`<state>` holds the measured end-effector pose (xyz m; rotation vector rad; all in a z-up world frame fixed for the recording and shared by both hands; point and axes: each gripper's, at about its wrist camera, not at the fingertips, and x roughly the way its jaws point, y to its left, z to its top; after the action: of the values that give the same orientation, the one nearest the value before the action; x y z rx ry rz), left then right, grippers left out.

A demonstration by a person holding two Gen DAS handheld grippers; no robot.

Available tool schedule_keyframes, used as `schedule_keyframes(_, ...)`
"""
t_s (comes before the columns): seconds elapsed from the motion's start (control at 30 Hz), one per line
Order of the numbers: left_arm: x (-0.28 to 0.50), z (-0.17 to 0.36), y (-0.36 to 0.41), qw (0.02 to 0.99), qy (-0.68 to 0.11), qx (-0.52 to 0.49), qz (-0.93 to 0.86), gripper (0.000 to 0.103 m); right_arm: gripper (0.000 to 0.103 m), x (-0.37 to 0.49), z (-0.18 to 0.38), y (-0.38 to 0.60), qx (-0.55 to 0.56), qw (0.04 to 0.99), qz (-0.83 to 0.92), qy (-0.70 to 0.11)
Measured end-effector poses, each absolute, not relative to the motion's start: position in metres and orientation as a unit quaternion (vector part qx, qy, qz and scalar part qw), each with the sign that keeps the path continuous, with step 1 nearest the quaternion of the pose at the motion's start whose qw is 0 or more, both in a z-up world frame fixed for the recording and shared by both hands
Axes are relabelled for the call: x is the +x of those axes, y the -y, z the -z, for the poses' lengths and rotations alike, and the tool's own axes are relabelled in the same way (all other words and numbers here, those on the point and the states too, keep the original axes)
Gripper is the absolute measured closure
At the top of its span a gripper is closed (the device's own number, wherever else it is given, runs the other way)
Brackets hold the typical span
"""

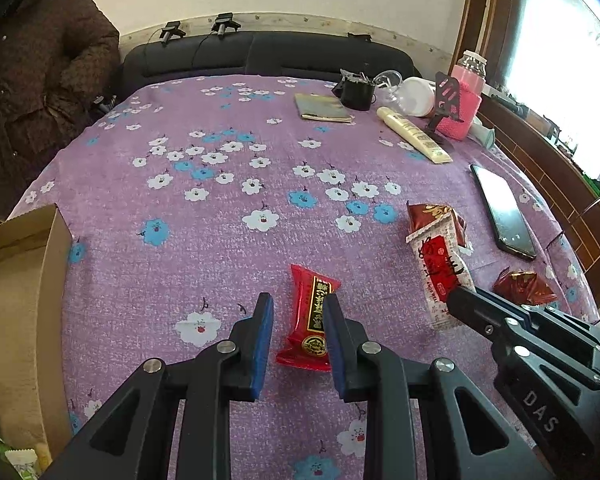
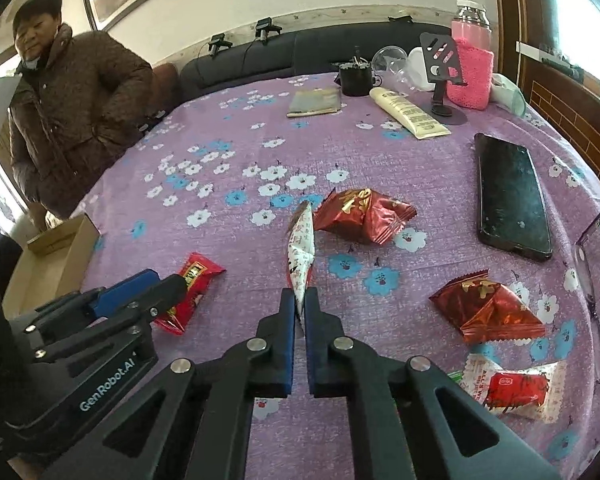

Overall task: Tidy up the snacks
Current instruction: 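Grasp the red gold-lettered bar with left gripper while right grasps the white-red wrapper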

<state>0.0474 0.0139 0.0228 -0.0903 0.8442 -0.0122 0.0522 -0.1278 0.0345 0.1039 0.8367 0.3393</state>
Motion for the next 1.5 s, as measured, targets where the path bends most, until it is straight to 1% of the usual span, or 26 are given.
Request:
schedule_keyframes(0.07,0.047,-0.024,-0.015,0.912,-0.407,-0.045,0.004,0.077,0.099,0.05,-0.037,0.127,0.053,0.9,-0.168,-0.4)
schedule_keyframes(0.17,0.045,-0.026,-0.017,0.915,-0.401,-0.05,0.005,0.081,0.1,0.047,-0.04,0.127,0.057,0.901,-0.174,-0.393)
schedule_keyframes(0.43,0.048,-0.023,-0.016,0.911,-0.41,-0.047,0.003,0.081,0.098,0.05,-0.038,0.126,0.057,0.899,-0.178,-0.396)
schedule_keyframes(0.5,0.049,-0.021,-0.016,0.91,-0.411,-0.045,0.003,0.081,0.095,0.053,-0.034,0.125,0.062,0.892,-0.186,-0.407)
schedule_keyframes(0.57,0.049,-0.022,-0.016,0.911,-0.41,-0.045,0.003,0.081,0.083,0.056,-0.03,0.123,0.06,0.883,-0.198,-0.421)
schedule_keyframes(0.63,0.05,-0.021,-0.017,0.912,-0.408,-0.045,0.001,0.081,0.076,0.057,-0.027,0.121,0.059,0.875,-0.206,-0.434)
schedule_keyframes(0.9,0.049,-0.021,-0.016,0.914,-0.404,-0.039,-0.003,0.081,0.074,0.069,-0.015,0.128,0.078,0.869,-0.182,-0.454)
schedule_keyframes(0.93,0.049,-0.021,-0.016,0.914,-0.403,-0.039,-0.004,0.081,0.072,0.069,-0.015,0.127,0.077,0.87,-0.18,-0.452)
schedule_keyframes(0.97,0.048,-0.021,-0.017,0.914,-0.403,-0.039,-0.007,0.081,0.067,0.069,-0.015,0.126,0.075,0.871,-0.174,-0.453)
schedule_keyframes(1.03,0.049,-0.021,-0.018,0.914,-0.403,-0.042,-0.01,0.081,0.061,0.07,-0.015,0.122,0.079,0.873,-0.167,-0.452)
schedule_keyframes(1.07,0.049,-0.021,-0.019,0.914,-0.403,-0.043,-0.01,0.081,0.06,0.07,-0.015,0.118,0.072,0.875,-0.165,-0.45)
schedule_keyframes(1.23,0.049,-0.021,-0.023,0.914,-0.404,-0.045,-0.021,0.082,0.061,0.065,-0.013,0.093,-0.043,0.895,-0.149,-0.419)
schedule_keyframes(1.3,0.049,-0.021,-0.021,0.914,-0.403,-0.04,-0.021,0.082,0.062,0.067,-0.014,0.099,-0.043,0.894,-0.139,-0.423)
schedule_keyframes(1.37,0.049,-0.021,-0.019,0.915,-0.401,-0.036,-0.021,0.082,0.073,0.068,-0.015,0.107,-0.044,0.893,-0.134,-0.428)
schedule_keyframes(1.5,0.049,-0.021,-0.019,0.915,-0.401,-0.033,-0.022,0.082,0.073,0.073,-0.015,0.123,-0.022,0.89,-0.119,-0.439)
